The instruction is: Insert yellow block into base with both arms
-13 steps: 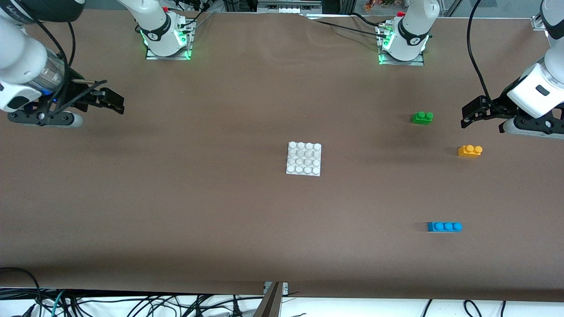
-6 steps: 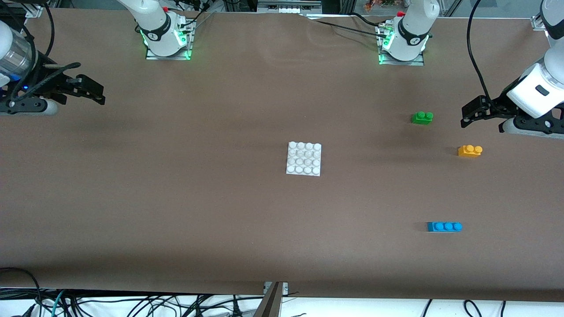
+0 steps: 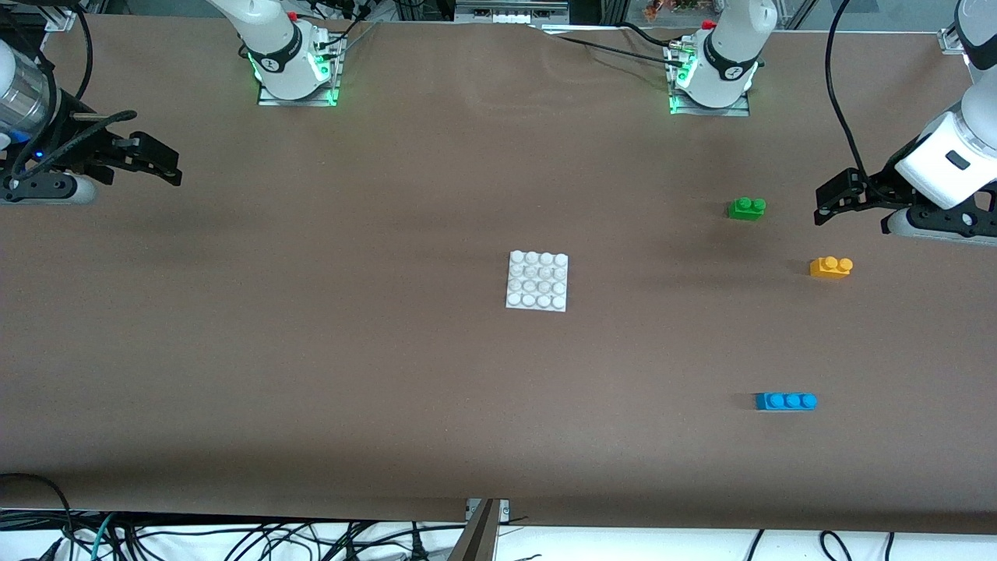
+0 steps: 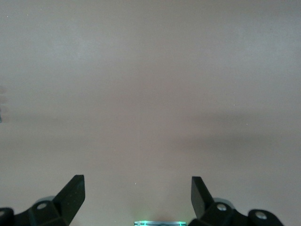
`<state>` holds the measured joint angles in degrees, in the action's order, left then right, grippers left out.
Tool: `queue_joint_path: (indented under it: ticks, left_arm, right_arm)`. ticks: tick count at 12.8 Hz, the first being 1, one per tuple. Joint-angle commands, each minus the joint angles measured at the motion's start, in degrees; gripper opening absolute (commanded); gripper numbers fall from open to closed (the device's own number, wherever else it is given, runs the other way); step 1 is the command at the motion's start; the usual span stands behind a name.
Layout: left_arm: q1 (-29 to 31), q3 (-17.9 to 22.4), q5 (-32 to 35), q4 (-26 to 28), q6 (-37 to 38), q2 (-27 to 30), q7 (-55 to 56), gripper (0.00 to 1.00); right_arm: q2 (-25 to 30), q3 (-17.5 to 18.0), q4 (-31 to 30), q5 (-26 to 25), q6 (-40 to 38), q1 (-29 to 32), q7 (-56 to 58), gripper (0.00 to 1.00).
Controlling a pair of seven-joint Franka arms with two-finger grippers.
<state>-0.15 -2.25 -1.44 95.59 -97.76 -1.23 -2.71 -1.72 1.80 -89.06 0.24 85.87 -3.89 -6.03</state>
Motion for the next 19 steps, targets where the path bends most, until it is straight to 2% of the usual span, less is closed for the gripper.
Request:
queue_joint_path:
  ticks: [1, 11, 15, 16, 19]
  left_arm:
    - [0.24, 0.06, -1.46, -1.64, 1.96, -0.53, -0.19, 1.00]
    - [1.20, 0.32, -1.11, -1.64, 1.96, -0.88, -0.72, 1.00]
    - [3.14, 0.41, 0.20, -0.94, 1.61, -3.60, -4.66, 1.00]
    - [3.58, 0.41, 2.82, -0.50, 1.35, -4.83, -6.33, 1.00]
    - [6.31, 0.32, 3.45, 1.95, -3.30, -7.21, -8.80, 1.00]
  right_arm:
    - [-1.35, 0.31, 1.52, -0.41, 0.08, 0.28, -0.12, 1.00]
    - [-1.18, 0.84, 1.09, -0.59, -0.62, -0.24, 0.23, 1.00]
    - [0.23, 0.84, -1.55, -0.59, -0.53, -0.24, -0.21, 1.00]
    - [0.23, 0.84, -1.55, -0.59, -0.53, -0.33, -0.21, 1.00]
    - [1.63, 0.93, -3.65, -0.59, 0.17, -0.33, -0.21, 1.00]
